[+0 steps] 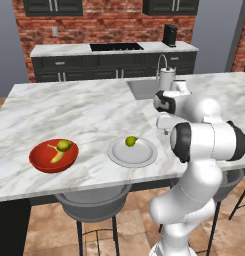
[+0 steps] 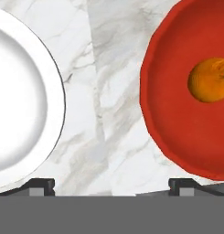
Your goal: Take the fruits from the plate on the dining counter and place two fruits in each bowl.
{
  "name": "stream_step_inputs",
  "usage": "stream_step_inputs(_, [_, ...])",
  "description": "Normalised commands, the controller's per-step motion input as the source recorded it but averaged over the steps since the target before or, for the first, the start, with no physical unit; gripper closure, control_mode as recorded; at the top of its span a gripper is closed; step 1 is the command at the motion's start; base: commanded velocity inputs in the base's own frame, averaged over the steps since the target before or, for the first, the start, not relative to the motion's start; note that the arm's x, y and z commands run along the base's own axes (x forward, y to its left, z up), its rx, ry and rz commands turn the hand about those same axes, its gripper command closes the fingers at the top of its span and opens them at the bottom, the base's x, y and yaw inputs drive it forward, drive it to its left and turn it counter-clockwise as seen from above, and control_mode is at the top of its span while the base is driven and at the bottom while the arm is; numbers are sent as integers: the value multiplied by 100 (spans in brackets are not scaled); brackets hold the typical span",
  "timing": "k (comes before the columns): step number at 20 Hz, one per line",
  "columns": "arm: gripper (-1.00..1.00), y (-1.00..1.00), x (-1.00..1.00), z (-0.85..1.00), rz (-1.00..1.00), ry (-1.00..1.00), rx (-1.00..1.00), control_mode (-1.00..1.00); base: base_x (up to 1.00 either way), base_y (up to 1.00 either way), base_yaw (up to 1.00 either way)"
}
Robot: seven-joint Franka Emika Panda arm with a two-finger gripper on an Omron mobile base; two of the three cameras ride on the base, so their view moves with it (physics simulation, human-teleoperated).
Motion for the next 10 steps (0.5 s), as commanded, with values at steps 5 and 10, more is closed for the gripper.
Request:
stream_step_inputs(5, [-100, 76, 5, 6, -25, 13, 0, -100, 0, 0, 0])
stream_step_inputs(10, [-100, 77, 19, 0, -30, 11, 0, -100, 0, 0, 0])
